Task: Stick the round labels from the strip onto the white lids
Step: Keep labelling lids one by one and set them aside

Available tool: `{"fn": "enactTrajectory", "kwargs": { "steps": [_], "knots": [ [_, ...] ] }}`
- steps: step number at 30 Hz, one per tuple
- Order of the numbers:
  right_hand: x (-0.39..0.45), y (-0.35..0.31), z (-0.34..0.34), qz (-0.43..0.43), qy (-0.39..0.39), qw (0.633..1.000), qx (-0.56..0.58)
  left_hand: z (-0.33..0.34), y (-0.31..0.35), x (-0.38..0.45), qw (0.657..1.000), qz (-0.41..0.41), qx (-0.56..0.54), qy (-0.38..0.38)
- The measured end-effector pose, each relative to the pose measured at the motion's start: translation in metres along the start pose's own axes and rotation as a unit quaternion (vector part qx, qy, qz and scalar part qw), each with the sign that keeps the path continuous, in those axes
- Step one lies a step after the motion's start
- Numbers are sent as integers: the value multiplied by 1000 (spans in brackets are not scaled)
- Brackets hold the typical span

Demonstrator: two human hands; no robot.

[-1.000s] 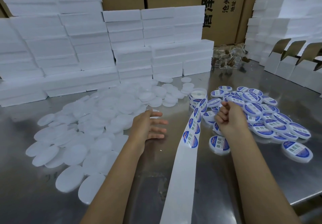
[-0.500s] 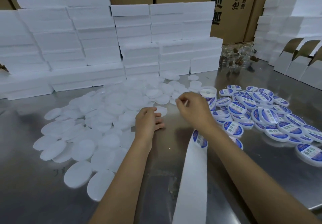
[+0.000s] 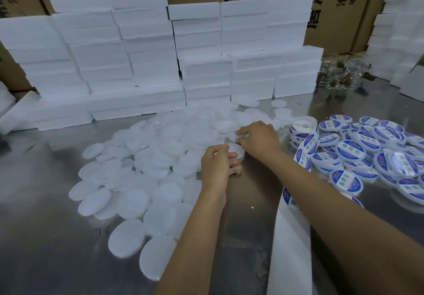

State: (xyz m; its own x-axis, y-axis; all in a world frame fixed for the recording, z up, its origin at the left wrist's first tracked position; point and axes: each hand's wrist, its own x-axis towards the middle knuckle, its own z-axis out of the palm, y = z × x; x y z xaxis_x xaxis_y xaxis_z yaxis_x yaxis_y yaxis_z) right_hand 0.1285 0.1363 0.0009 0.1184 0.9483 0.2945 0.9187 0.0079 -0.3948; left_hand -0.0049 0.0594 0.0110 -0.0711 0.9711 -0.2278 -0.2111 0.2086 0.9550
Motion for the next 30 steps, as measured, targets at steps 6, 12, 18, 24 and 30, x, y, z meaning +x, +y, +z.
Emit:
{"fn": "enactTrajectory", "kwargs": {
  "steps": [6, 12, 18, 24, 30],
  "knots": [
    [-6, 2, -22, 45, -66, 987, 142, -2, -1, 0, 1000, 3, 8, -5],
    [-18, 6, -41, 71, -67, 968, 231, -4, 0, -6, 1000, 6, 9, -13],
    [-40, 11, -49, 85, -30, 952, 293, -4, 1, -8, 1000, 6, 11, -17],
    [-65, 11, -49, 81, -7, 933, 350, -2, 1, -9, 999, 4, 24, -34],
    [-79, 8, -41, 81, -7, 900, 428, -3, -3, -7, 996, 11, 74, -38]
  ]
}}
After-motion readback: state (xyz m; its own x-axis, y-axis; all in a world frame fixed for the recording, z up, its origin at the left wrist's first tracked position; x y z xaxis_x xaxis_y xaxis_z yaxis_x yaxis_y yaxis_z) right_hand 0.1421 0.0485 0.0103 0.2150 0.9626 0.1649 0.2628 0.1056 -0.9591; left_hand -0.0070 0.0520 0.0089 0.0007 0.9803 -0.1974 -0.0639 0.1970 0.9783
